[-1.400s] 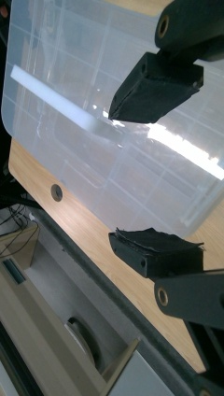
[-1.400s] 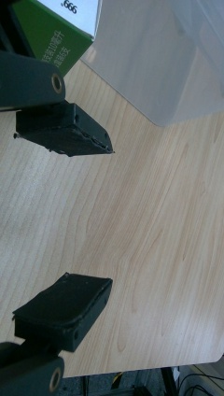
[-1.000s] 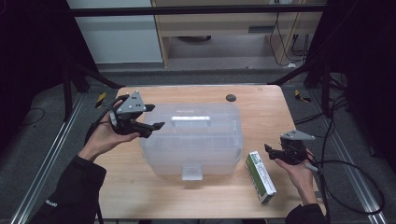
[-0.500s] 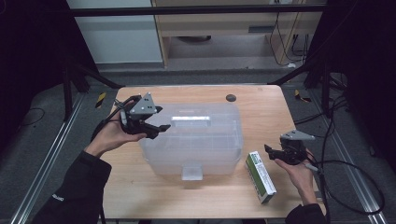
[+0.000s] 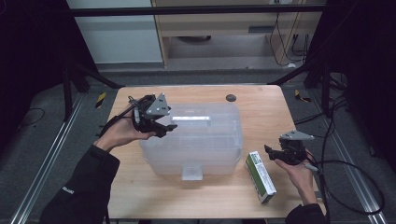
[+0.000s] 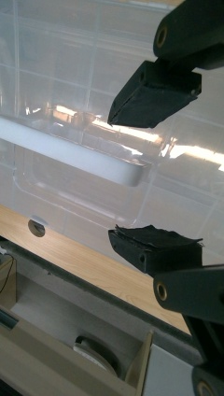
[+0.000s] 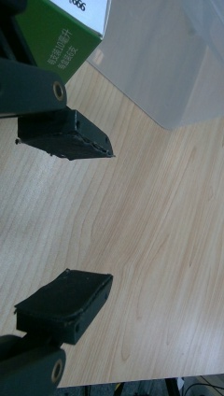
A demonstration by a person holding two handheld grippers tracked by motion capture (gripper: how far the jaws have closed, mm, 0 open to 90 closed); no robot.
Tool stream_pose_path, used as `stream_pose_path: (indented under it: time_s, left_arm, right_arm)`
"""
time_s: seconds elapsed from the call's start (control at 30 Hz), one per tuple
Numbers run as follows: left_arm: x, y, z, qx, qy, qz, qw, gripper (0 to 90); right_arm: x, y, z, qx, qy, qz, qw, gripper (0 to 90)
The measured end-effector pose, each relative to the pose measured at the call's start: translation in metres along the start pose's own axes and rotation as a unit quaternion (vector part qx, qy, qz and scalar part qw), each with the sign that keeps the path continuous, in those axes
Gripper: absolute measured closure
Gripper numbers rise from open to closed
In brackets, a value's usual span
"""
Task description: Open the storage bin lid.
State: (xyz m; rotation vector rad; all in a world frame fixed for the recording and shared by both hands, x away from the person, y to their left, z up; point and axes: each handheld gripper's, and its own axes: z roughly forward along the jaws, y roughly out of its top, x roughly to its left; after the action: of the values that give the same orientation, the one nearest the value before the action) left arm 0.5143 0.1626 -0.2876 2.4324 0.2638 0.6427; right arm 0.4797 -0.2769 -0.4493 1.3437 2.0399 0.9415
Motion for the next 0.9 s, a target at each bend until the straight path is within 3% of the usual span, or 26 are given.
stream_pose_path:
  time_s: [0.5, 0.53, 0.6, 0.9]
  left_arm:
    - [-0.004, 0.012, 0.016, 0.021, 0.009, 0.037, 0.9991, 44.9]
    - [-0.005, 0.013, 0.017, 0.022, -0.006, 0.038, 0.9990, 44.9]
    - [-0.006, 0.014, 0.019, 0.031, 0.013, 0.047, 0.9984, 45.9]
    - [-0.009, 0.018, 0.028, 0.046, 0.019, 0.063, 0.9968, 55.1]
  right_arm:
    - [0.000, 0.000, 0.000, 0.005, 0.001, -0.002, 1.0000, 35.2]
    - [0.000, 0.000, 0.000, 0.005, 0.001, -0.002, 1.0000, 35.3]
    - [0.000, 0.000, 0.001, 0.005, 0.001, -0.003, 1.0000, 35.5]
    - [0.001, -0.001, 0.001, 0.009, 0.003, -0.003, 0.9999, 35.9]
